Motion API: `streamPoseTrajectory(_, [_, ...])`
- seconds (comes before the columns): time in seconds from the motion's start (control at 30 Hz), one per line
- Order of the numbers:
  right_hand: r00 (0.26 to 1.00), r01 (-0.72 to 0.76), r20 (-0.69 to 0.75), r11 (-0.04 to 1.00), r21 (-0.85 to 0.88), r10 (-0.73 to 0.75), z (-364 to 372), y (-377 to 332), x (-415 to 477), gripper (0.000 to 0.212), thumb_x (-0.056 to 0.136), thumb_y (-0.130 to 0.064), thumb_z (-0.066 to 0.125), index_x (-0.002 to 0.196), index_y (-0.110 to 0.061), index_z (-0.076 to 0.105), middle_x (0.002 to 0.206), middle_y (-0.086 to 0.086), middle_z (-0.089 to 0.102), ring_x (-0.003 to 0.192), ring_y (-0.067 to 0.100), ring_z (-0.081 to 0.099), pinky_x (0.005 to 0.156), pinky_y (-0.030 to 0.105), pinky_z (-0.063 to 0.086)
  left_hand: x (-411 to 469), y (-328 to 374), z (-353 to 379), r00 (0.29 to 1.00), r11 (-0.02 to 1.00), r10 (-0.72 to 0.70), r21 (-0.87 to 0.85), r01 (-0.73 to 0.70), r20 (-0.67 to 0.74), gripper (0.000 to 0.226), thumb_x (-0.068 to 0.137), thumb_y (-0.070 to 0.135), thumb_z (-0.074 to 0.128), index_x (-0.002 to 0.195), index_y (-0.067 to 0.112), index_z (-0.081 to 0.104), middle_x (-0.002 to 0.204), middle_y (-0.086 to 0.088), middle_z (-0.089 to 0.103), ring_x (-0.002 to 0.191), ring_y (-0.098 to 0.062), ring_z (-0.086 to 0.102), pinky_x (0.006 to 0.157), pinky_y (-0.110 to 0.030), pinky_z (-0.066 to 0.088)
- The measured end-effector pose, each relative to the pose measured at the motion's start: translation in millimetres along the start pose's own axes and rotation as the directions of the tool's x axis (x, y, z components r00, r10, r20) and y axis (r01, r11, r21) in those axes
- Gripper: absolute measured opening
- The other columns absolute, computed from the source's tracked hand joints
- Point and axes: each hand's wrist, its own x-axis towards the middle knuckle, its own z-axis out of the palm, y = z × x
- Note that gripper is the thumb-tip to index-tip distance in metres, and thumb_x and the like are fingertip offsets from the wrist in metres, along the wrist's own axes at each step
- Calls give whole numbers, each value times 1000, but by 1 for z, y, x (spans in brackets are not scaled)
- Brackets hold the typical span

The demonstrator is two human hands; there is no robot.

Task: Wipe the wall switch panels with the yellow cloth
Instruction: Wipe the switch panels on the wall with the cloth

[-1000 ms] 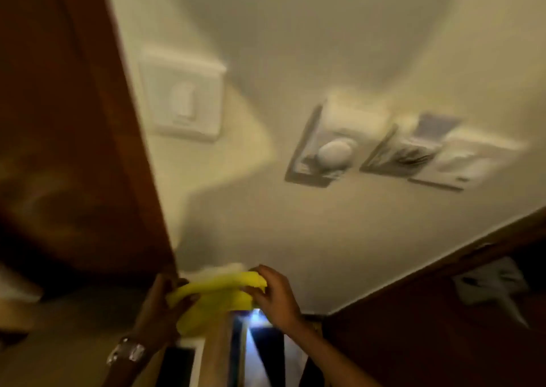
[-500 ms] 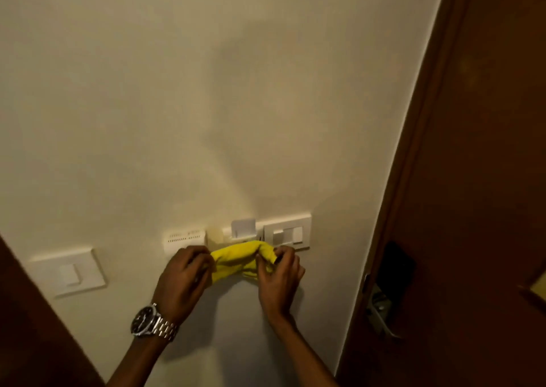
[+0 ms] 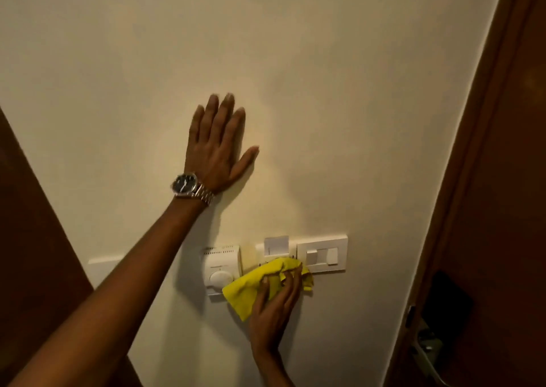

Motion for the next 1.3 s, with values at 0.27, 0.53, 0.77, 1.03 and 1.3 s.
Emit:
streamPoseTrajectory(0.27, [991, 133, -5, 987, -94, -134, 33, 11, 16, 73, 105, -53, 32, 152, 2, 24, 163, 19, 21, 152, 35, 20, 128, 35, 10, 3, -11, 24, 994, 993, 29, 119, -17, -105, 76, 105, 62, 47, 162, 14, 32, 167, -15, 32, 156, -38, 26, 129, -57, 19])
streamPoseTrajectory(0.53, [920, 373, 1, 877, -304, -391, 33, 48, 23, 60, 108, -45, 30, 149, -1, 28, 163, 20, 18, 153, 35, 17, 125, 41, 16, 3, -10, 24, 995, 990, 13, 143, 1, -101, 75, 105, 62, 43, 162, 14, 32, 166, -17, 33, 155, -41, 29, 127, -60, 24])
streamPoseTrajectory(0.77, [584, 793, 410, 385, -471, -701, -5, 103, 50, 45, 110, -28, 33, 119, -6, 72, 131, 24, 61, 123, 45, 57, 98, 57, 54, 2, -9, 22, 994, 988, -1, 155, 17, -105, 74, 106, 61, 42, 162, 13, 34, 166, -18, 35, 154, -41, 31, 126, -61, 26])
streamPoseTrajectory(1.03, [379, 907, 535, 186, -379, -755, -8, 118, 62, 43, 111, -25, 27, 131, -20, 66, 138, 10, 62, 141, 37, 41, 113, 53, 35, 5, -8, 20, 994, 986, -4, 165, 21, -105, 74, 106, 61, 41, 161, 12, 35, 165, -19, 36, 153, -42, 32, 125, -60, 26])
streamPoseTrajectory(1.3, [489, 858, 282, 397, -327, -825, 10, 87, 71, 62, 106, -32, 44, 158, -9, 17, 161, 9, 24, 155, 26, 16, 120, 45, 25, 5, -8, 23, 991, 987, 1, 161, 20, -132, 73, 105, 60, 42, 160, 12, 37, 163, -19, 39, 151, -43, 34, 125, -60, 26])
